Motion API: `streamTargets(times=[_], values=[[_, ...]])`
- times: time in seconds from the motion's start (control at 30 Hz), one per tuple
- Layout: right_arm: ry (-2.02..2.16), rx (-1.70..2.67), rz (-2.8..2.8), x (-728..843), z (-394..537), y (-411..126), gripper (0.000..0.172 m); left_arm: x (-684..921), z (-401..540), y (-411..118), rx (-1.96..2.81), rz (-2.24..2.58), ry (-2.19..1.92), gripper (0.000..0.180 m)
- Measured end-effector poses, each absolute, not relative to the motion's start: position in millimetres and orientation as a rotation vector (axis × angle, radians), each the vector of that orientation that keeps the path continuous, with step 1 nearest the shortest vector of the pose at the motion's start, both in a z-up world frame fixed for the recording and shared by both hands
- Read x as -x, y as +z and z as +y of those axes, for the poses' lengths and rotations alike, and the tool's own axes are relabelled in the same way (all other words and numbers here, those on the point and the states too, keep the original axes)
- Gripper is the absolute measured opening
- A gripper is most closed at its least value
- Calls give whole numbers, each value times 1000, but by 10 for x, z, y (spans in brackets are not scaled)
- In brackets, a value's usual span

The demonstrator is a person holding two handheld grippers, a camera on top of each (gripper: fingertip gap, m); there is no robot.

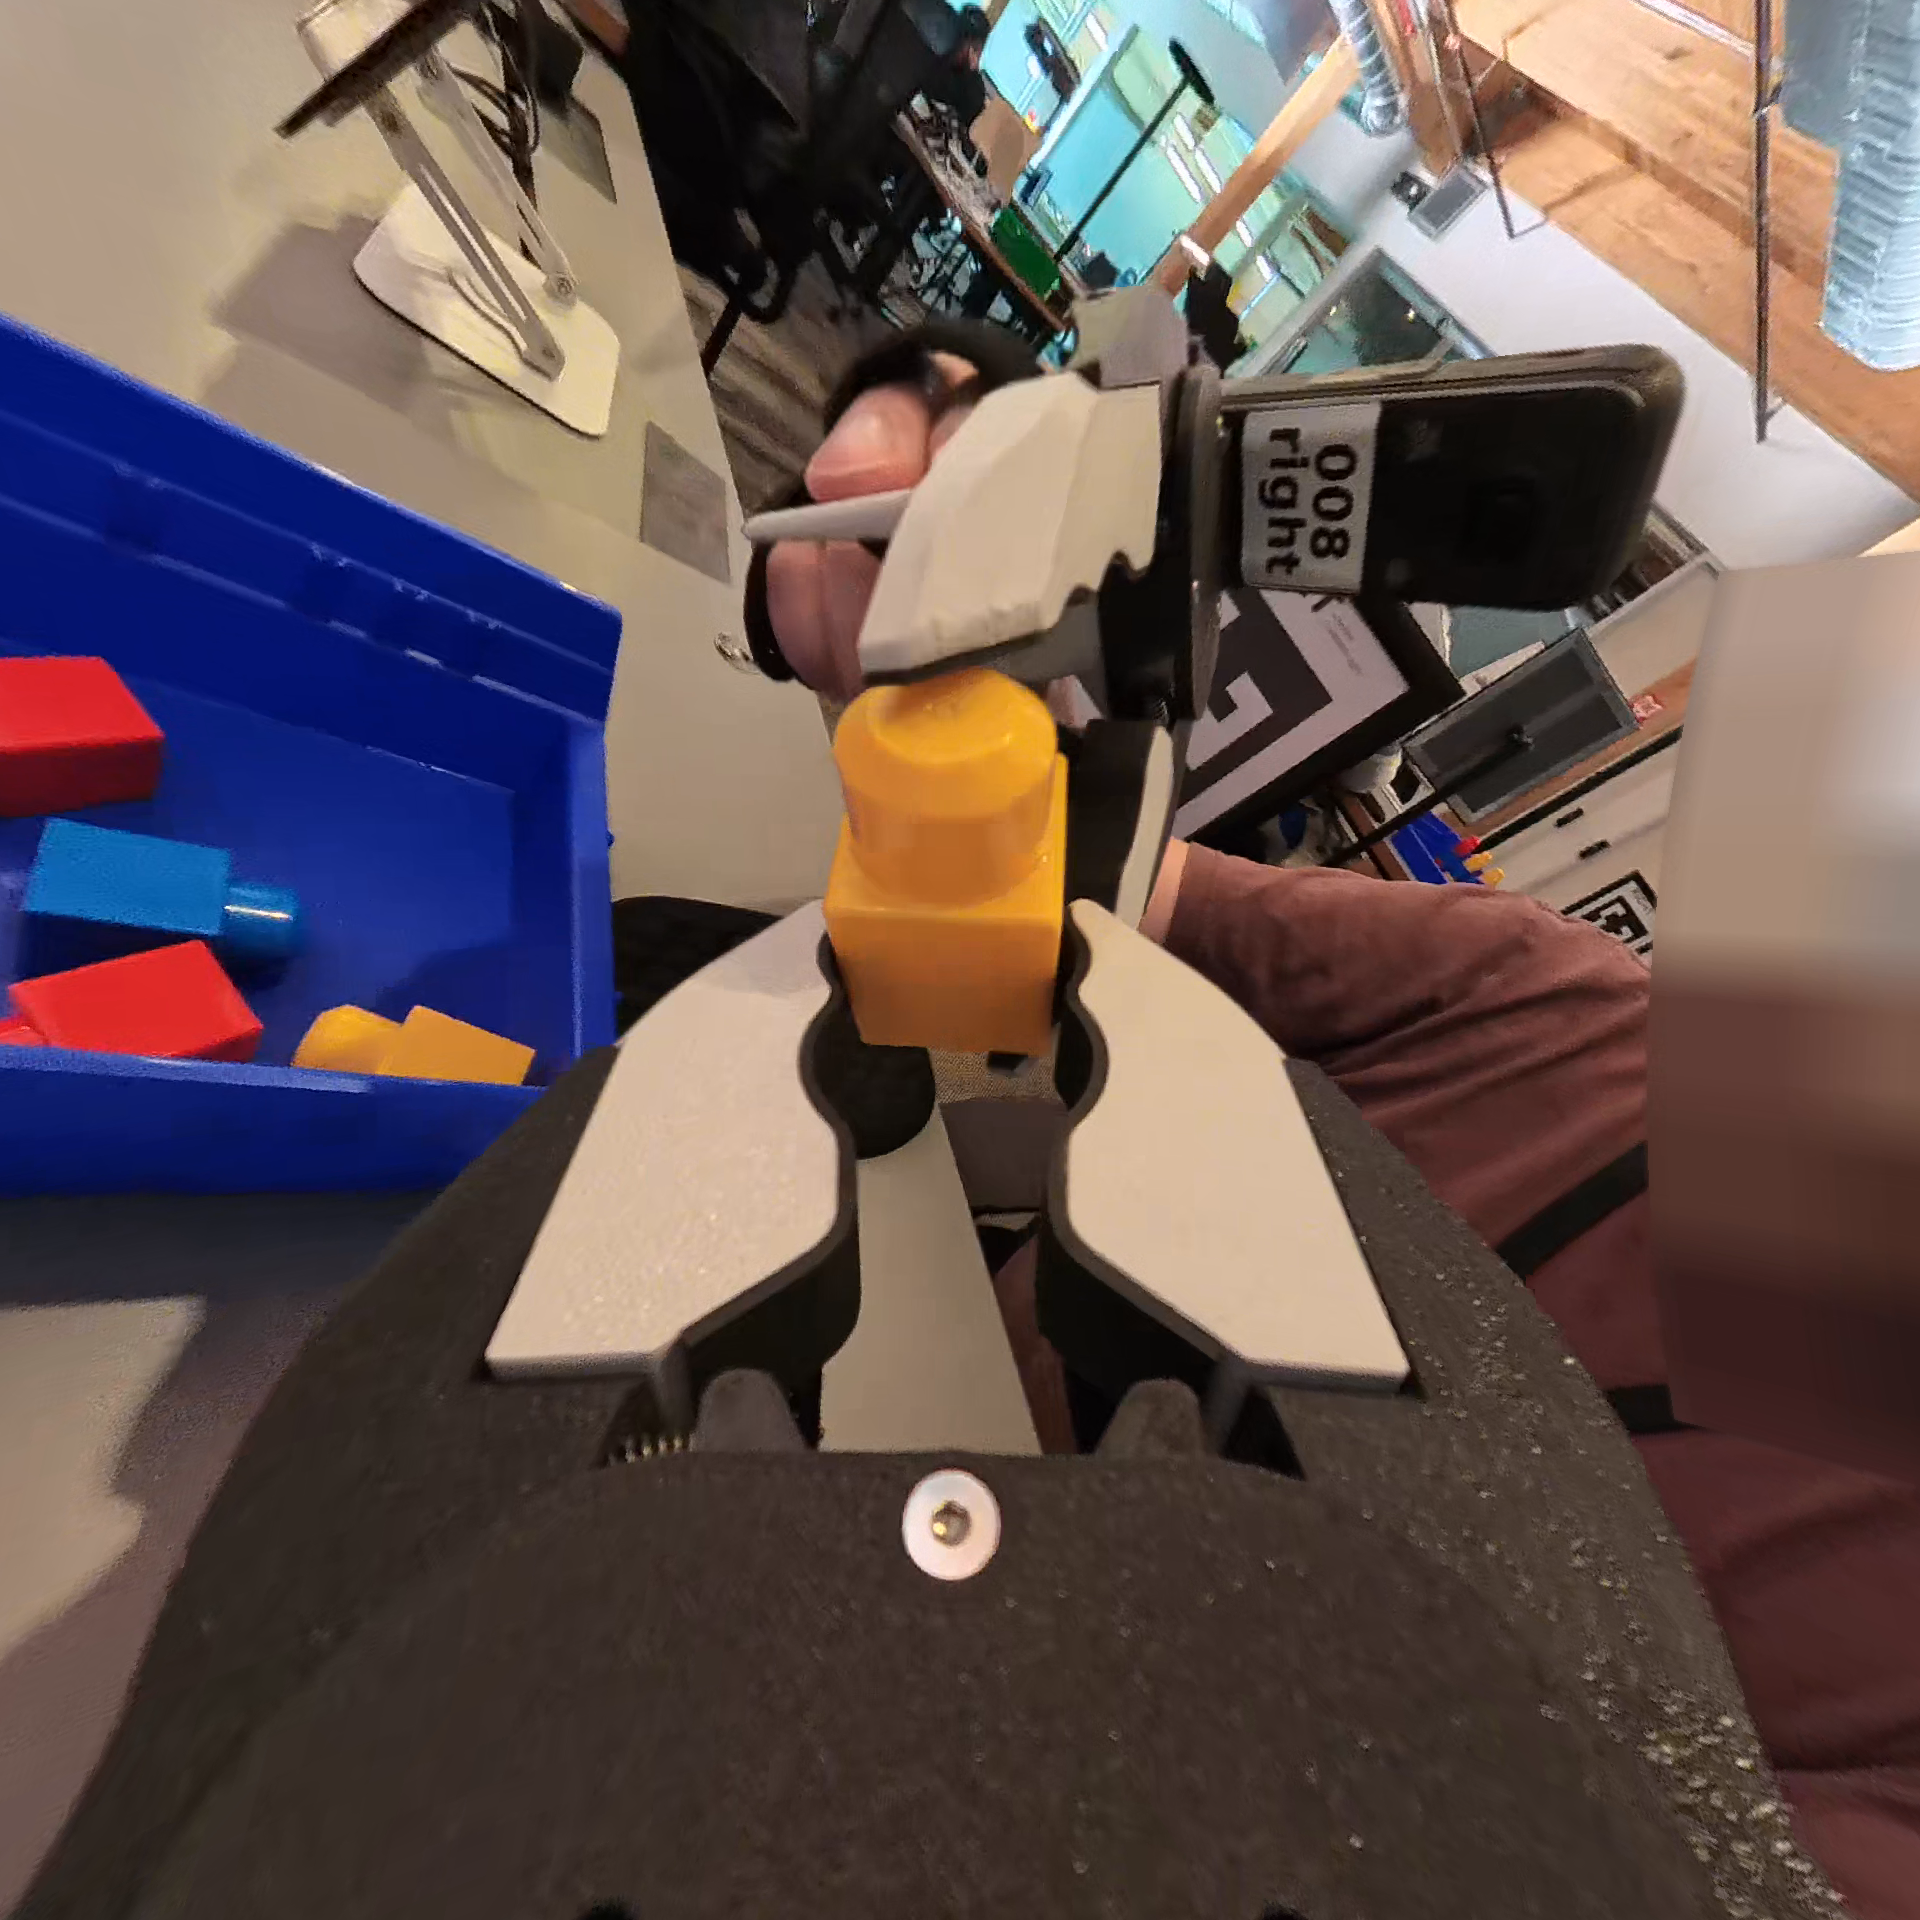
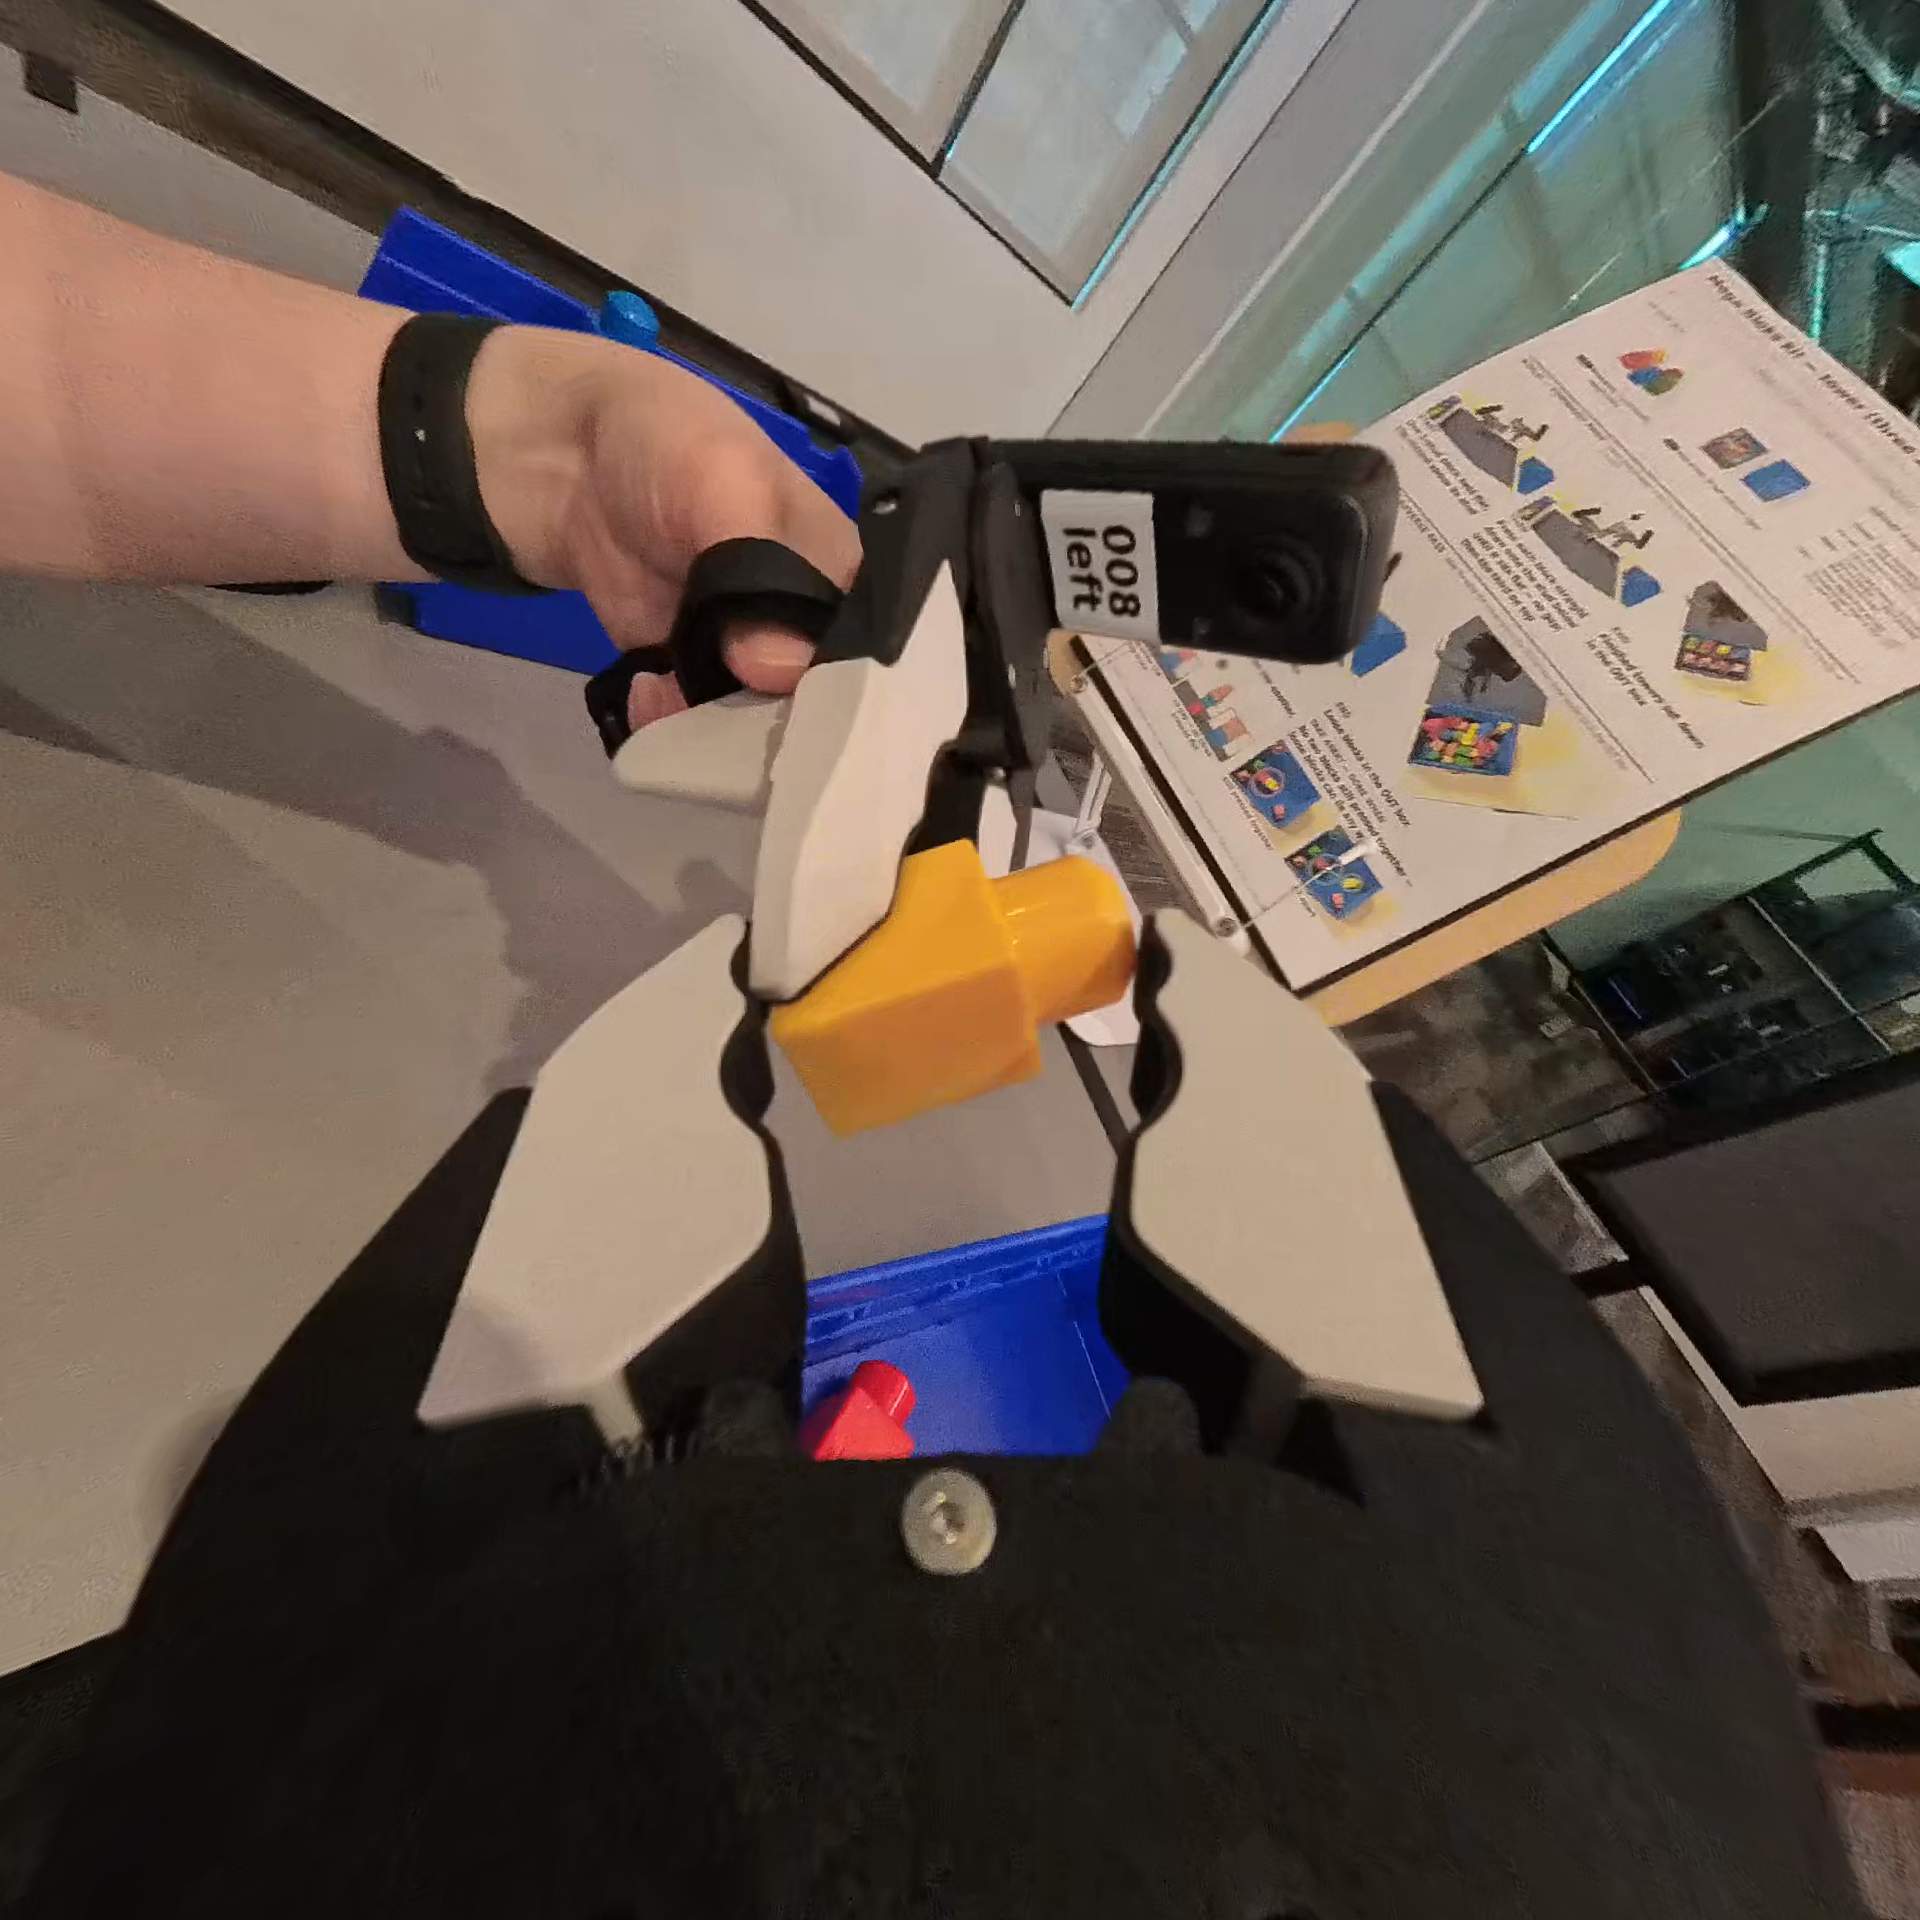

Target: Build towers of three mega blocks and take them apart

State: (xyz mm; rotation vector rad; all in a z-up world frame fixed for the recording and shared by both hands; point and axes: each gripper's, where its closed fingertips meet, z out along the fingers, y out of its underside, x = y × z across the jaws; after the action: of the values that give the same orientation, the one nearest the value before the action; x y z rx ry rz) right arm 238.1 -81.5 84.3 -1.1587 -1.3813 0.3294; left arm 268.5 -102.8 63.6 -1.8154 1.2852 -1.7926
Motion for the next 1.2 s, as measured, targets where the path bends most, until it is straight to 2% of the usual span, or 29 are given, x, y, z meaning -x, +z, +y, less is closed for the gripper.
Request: streamTargets(times=[0.17,0.33,0.4,0.43,0.47,0.57,0.7,0.8,0.9,0.97,1.13,1.2], values=[[385,1267,-1287,-2717,-540,750,68,-2402,-889,781,1763,1121,-1720,48],[201,1828,-1144,-3550,285,-344,68,-1440,-861,629,1898,882,-1227,56],[187,1935,-1083,-3637,374,-556,71,-897,-948,513,1973,788,-981,58],[182,1938,-1067,-3614,381,-552,82,-567,-974,429,2027,719,-833,58],[176,1908,-1063,-3567,374,-499,86,-196,-971,352,2075,630,-668,59],[195,1819,-1098,-3358,300,-299,83,873,-889,197,2160,340,-281,62],[225,1765,-1137,-3098,275,-79,84,1229,-541,43,2117,164,-302,66],[261,1745,-1151,-2956,202,51,85,1299,-206,-216,2139,123,-104,69],[260,1736,-1178,-2887,133,65,85,1258,53,-502,2226,79,21,83],[242,1740,-1200,-2882,62,62,85,1274,169,-515,2221,6,10,85],[244,1730,-1234,-2858,-54,35,84,1220,240,-560,2266,-31,-140,77],[244,1724,-1248,-2832,-77,20,84,1260,228,-541,2231,-34,-120,68]])
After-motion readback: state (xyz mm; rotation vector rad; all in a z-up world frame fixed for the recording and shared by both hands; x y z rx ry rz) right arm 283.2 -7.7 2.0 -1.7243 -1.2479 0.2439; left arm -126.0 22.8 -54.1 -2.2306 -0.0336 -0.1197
